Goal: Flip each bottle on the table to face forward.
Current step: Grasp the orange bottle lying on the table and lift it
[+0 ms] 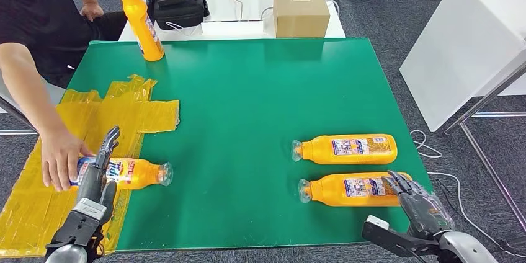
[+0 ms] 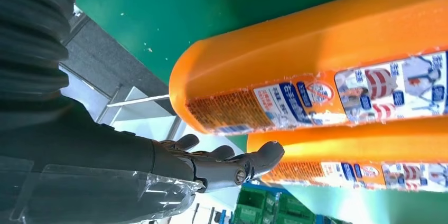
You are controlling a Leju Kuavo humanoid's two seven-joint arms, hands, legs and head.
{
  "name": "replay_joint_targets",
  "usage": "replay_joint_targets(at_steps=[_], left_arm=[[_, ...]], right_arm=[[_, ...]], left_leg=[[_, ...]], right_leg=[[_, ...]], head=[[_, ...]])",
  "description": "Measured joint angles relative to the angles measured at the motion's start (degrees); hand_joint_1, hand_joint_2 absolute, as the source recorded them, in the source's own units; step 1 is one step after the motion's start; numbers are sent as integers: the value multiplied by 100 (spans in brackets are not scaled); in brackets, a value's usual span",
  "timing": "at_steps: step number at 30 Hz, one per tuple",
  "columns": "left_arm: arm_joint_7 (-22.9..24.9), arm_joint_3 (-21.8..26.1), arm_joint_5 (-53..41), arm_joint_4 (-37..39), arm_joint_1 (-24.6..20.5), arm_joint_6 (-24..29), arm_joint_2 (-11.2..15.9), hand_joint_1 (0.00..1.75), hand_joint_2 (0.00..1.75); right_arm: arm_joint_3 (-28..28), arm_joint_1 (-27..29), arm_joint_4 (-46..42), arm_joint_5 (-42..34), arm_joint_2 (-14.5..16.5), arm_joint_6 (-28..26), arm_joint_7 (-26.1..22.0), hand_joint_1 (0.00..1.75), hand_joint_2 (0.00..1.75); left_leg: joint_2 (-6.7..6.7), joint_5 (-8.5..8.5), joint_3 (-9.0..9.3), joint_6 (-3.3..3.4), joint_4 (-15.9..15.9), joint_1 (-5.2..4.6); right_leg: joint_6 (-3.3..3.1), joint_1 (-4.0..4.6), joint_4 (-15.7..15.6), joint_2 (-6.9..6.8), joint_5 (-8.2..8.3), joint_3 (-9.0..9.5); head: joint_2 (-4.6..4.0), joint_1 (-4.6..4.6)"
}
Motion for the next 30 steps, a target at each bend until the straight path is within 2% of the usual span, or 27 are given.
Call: replay_joint_targets(at_steps=[13, 22, 30], left_arm=[[27, -1, 209, 0, -36, -97, -3, 0, 0], [30, -3, 273, 7, -105, -187, -25, 0, 0], [19, -2, 384, 65, -137, -256, -45, 0, 0]], right_arm=[[-71, -385, 692, 142, 234, 129, -76, 0, 175], [-110, -948, 1185, 436, 423, 381, -267, 0, 175], [-108, -1217, 1416, 487, 551, 495, -337, 0, 175]], left_leg=[[1, 0, 1, 0, 0, 0], [1, 2, 4, 1, 0, 0], [1, 2, 3, 1, 1, 0]], right_leg=[[0, 0, 0, 0, 0, 1], [0, 0, 0, 2, 1, 4], [0, 0, 1, 1, 1, 3]], head=[[0, 1], [0, 1], [0, 2]])
